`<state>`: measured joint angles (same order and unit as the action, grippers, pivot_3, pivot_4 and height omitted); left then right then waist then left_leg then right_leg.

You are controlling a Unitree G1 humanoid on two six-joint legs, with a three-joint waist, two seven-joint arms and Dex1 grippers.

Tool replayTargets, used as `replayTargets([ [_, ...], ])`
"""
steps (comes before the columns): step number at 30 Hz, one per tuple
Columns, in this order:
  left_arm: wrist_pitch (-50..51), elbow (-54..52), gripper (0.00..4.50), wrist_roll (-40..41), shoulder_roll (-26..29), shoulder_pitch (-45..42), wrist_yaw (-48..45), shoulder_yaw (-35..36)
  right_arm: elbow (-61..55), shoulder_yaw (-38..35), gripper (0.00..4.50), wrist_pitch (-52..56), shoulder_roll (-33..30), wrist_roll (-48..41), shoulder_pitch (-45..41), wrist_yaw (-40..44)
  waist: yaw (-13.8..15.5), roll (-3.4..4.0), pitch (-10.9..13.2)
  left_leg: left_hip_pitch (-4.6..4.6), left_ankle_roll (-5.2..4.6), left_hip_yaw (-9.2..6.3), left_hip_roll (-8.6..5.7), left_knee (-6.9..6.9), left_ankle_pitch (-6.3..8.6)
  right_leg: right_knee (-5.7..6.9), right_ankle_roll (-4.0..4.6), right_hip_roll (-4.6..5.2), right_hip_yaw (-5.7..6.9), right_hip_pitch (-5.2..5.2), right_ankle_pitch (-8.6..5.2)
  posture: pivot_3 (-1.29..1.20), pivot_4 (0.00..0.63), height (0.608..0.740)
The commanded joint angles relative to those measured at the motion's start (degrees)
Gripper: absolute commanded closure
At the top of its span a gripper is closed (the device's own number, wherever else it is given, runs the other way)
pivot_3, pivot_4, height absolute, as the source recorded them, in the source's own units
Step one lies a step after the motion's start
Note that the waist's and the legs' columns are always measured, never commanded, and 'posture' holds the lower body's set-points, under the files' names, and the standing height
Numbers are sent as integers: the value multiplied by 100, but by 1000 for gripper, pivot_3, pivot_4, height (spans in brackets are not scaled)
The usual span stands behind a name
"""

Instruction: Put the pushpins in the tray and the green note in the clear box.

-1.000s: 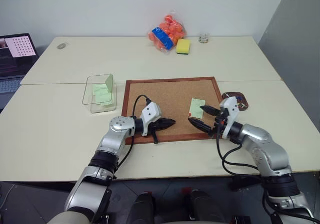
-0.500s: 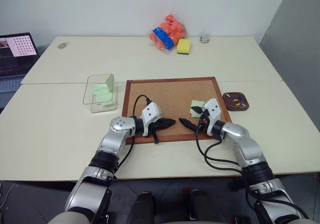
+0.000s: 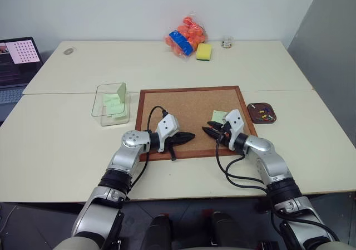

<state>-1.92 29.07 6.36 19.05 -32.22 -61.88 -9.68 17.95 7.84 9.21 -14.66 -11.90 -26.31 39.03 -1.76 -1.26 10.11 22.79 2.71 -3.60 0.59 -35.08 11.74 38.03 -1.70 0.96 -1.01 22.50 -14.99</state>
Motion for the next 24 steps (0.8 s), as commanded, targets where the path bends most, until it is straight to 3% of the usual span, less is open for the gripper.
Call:
replayTargets([
  [1, 19, -142, 4500, -17, 69, 112, -1, -34, 93, 4, 4134, -154, 114, 88, -130, 8, -8, 0, 0, 0, 0, 0, 0, 0, 0, 0, 0, 0, 0, 0, 0, 0, 150, 740],
  [3, 35, -178, 4500, -13, 80, 135, 3, -37, 130, 7, 4466, -183, 137, 113, -132, -1, -13, 0, 0, -2, 0, 0, 1, 0, 0, 0, 0, -1, 0, 0, 0, 0, 150, 740],
  [10, 63, -245, 4500, -15, 100, 198, 24, -43, 33, -80, 4466, -302, 62, 232, -105, -35, -23, 0, 0, -3, 0, 1, 6, 1, 0, 1, 1, -5, -1, 0, 0, 0, 150, 740],
  [24, 47, -165, 4500, -4, -66, 179, 99, -86, -1569, -600, 4466, 630, -118, -373, -31, -225, -1, 1, 1, 2, 0, -1, 4, 1, 0, 1, 1, -3, 0, 4, 0, 0, 150, 740],
])
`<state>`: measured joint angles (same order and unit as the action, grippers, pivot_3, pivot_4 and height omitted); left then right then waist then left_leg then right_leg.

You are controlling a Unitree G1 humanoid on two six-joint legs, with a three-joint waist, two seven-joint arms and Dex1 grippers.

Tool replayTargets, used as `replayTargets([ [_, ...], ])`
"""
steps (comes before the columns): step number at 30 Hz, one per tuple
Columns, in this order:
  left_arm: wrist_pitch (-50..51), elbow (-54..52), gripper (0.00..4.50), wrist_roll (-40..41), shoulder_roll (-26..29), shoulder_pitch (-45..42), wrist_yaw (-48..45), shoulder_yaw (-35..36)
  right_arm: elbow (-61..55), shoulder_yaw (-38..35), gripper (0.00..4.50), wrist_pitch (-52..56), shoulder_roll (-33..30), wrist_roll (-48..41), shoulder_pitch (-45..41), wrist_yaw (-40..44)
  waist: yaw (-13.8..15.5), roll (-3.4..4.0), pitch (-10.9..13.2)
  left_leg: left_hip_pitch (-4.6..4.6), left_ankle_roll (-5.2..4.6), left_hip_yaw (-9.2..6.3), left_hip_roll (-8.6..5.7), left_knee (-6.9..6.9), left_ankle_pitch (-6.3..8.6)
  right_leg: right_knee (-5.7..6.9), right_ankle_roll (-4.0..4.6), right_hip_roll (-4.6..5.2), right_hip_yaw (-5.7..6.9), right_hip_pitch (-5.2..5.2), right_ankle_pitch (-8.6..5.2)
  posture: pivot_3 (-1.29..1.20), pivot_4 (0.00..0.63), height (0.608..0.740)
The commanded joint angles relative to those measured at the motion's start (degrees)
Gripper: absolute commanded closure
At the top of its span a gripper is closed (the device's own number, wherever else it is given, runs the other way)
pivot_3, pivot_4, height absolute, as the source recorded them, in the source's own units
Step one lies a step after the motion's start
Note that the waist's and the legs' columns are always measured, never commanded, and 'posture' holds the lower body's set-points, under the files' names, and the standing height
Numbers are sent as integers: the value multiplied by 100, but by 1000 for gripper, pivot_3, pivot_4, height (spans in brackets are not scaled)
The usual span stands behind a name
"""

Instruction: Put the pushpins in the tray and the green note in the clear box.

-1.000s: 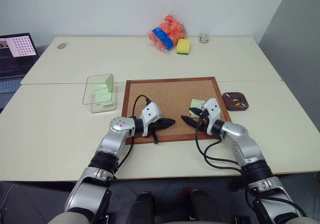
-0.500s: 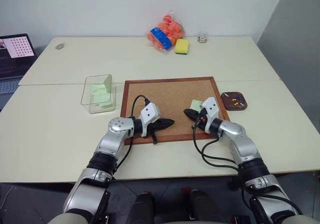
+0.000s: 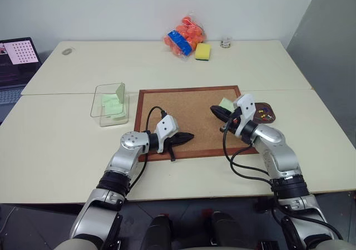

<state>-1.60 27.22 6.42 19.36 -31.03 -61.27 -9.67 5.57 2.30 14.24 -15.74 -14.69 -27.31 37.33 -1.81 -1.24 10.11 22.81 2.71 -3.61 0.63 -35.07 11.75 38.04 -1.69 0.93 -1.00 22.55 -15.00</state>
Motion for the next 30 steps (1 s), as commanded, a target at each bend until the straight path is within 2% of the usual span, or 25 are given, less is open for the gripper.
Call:
replayTargets([
  [1, 19, 19, 4500, -10, -106, 55, 41, -89, -347, -51, 4466, 159, -5, -92, 74, -78, 7, 0, 0, 1, 0, 0, -1, 0, 0, 0, 0, 0, 0, 0, 0, 0, 150, 740],
  [6, 101, -100, 4500, 84, -203, 81, 99, -44, -452, -149, 4466, 350, 117, -188, -9, -240, 13, 0, 0, 2, 0, 2, -5, -1, 0, -1, 0, 5, -1, -1, 0, 0, 150, 740],
  [11, 652, -491, 4500, 497, -448, 111, 200, 189, -513, -178, 4466, 423, 169, -221, -78, -348, 23, -1, 0, 4, 0, 0, -6, -1, 0, -2, 0, 7, 0, -1, 0, 0, 150, 740],
  [17, 1560, -1039, 3474, 1163, -586, 109, 218, 459, -511, -282, 4500, 434, 190, -246, -218, -533, 0, -2, 2, 9, 0, -1, -4, -1, 0, 1, 0, 4, 1, 7, 0, 0, 150, 740],
  [24, 2498, -1435, 1943, 1828, -873, 109, 557, 747, -592, -326, 4500, 518, 203, -330, -306, -644, 1, -2, 2, 9, 0, -1, -3, 0, 0, 1, 0, 3, 0, 7, 0, 0, 150, 740],
  [30, 2702, -1479, 611, 1975, -1081, 42, 858, 828, -768, -295, 4500, 606, 265, -370, -220, -720, 1, -2, 2, 9, 0, -1, -3, 0, 0, 1, 0, 4, 0, 7, 0, 0, 150, 740],
])
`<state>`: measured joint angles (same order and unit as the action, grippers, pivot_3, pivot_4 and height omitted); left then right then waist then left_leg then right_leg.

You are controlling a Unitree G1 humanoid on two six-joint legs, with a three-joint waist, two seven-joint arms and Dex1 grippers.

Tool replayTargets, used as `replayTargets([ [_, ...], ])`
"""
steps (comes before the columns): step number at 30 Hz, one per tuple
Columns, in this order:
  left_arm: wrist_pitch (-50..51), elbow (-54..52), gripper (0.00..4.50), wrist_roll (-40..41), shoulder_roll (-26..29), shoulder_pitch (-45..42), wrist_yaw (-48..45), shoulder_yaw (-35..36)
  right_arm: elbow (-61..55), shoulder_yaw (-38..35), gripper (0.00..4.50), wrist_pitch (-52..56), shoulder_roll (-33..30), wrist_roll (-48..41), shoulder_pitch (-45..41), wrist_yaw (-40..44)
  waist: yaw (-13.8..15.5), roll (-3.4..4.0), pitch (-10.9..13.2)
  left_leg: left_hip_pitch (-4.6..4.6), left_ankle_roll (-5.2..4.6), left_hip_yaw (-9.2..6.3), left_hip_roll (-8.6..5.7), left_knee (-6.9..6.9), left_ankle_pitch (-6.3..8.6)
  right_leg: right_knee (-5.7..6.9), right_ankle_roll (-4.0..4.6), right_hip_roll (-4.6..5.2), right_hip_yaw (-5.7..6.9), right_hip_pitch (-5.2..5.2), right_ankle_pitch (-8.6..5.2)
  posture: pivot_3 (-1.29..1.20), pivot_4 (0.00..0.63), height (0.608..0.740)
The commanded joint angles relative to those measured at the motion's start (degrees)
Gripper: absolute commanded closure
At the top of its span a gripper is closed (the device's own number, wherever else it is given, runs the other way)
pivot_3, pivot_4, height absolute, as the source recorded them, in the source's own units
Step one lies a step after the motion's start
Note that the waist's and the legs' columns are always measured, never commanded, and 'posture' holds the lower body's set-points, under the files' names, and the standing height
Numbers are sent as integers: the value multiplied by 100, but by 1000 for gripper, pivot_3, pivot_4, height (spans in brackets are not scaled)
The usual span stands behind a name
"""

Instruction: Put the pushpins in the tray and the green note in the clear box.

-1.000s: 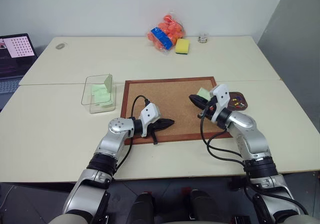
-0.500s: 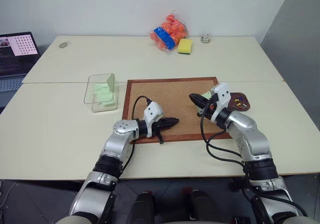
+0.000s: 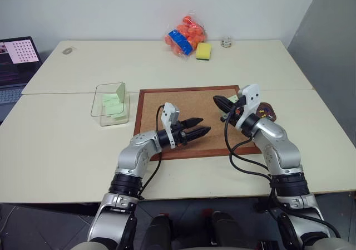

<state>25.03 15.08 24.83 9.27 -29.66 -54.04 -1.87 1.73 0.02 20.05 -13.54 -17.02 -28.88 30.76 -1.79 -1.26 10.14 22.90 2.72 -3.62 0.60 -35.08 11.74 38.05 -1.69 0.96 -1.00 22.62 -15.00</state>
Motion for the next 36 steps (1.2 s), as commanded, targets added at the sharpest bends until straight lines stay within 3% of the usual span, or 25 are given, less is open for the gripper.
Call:
replayTargets([
  [1, 18, -256, 433, 104, -91, -96, 163, 26, -413, -67, 4500, 45, 65, -147, -52, -76, -2, 0, 0, 0, 0, 0, 0, 0, 0, 0, 0, 0, 0, 0, 0, 0, 150, 740],
  [3, -27, -200, 13, 21, -146, -101, 277, -11, -476, -50, 4500, 81, 107, -150, -29, -109, -2, 0, 0, 0, 0, 0, 0, 0, 0, 0, 0, -1, 0, 0, 0, 0, 150, 740],
  [25, -141, 410, 13, 262, -877, -615, 891, 436, -1086, 71, 4500, 454, 373, -385, 273, -233, 6, -1, 1, 2, 0, 1, -3, 0, 0, -5, -1, -1, 1, 0, 0, 0, 150, 740],
  [36, 74, 261, 2107, 366, -843, -529, 676, 346, -1107, 98, 4500, 454, 419, -426, 264, -254, 4, -1, 1, 2, 0, 1, -2, 1, 0, -5, -1, -1, 0, 1, 0, 0, 150, 740],
])
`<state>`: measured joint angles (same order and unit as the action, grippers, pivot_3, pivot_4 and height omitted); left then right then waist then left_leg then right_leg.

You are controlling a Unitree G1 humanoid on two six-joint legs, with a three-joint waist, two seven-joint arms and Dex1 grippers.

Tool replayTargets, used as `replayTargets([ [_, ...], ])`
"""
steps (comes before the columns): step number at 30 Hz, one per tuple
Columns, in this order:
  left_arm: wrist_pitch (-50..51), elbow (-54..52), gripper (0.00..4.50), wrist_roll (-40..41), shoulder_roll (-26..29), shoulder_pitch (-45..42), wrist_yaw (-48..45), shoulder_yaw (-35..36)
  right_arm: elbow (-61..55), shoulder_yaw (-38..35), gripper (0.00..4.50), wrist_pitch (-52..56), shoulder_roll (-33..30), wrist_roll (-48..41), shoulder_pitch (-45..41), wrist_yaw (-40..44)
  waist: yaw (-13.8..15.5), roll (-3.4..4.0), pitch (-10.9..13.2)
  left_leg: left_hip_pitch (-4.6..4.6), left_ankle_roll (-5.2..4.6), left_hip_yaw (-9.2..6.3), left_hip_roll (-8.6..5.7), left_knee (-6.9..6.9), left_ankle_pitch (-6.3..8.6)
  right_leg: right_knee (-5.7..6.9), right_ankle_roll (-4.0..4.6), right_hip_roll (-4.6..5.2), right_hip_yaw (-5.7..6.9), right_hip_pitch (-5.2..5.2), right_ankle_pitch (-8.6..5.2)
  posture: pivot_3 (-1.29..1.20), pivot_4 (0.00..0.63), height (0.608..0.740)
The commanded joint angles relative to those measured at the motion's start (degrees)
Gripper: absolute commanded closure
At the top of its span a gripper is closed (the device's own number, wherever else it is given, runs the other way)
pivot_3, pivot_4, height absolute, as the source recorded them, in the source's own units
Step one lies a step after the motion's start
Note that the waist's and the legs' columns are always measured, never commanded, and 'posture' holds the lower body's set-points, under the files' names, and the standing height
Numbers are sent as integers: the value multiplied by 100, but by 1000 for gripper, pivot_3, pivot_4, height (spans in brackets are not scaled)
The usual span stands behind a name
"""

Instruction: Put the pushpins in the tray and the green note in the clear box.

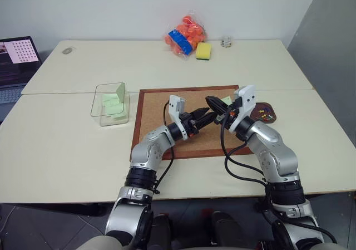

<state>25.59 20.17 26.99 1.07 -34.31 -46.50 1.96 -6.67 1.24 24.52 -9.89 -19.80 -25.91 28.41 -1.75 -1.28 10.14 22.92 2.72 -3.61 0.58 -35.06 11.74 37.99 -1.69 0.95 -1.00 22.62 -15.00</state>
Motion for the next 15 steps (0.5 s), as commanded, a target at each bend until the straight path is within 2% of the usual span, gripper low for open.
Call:
replayTargets([
  [1, 44, -262, 2336, 152, -26, -61, -100, -48, -273, -19, 4500, 9, 59, -151, -28, -20, 0, 0, 0, 0, 0, 0, 0, 0, 0, 0, 0, 0, 0, 0, 0, 0, 150, 740],
  [2, 64, -274, 2395, 155, -36, -57, -107, -56, -275, -17, 4500, 9, 63, -154, -26, -20, 0, 0, 0, 0, 0, 0, 0, 0, 0, 0, 0, 0, 0, 0, 0, 0, 150, 740],
  [11, 124, -367, 4252, 140, -64, 1, -96, -115, -335, 12, 4500, 23, 74, -215, 6, -24, 0, 0, 0, 0, 0, 0, 0, 0, 0, 0, 0, 0, -1, 0, 0, 0, 150, 740],
  [13, 130, -366, 4493, 145, -73, -10, -79, -105, -343, 15, 4500, 26, 72, -229, 15, -34, 0, 0, 0, 0, 0, 0, 0, 0, 0, 0, 0, 0, -1, 0, 0, 0, 150, 740],
  [15, 125, -349, 4493, 143, -80, -24, -71, -98, -334, 16, 4500, 23, 70, -230, 15, -39, 0, 0, 0, 0, 0, 0, 0, 0, 0, 0, 0, 0, -1, 0, 0, 0, 150, 740],
])
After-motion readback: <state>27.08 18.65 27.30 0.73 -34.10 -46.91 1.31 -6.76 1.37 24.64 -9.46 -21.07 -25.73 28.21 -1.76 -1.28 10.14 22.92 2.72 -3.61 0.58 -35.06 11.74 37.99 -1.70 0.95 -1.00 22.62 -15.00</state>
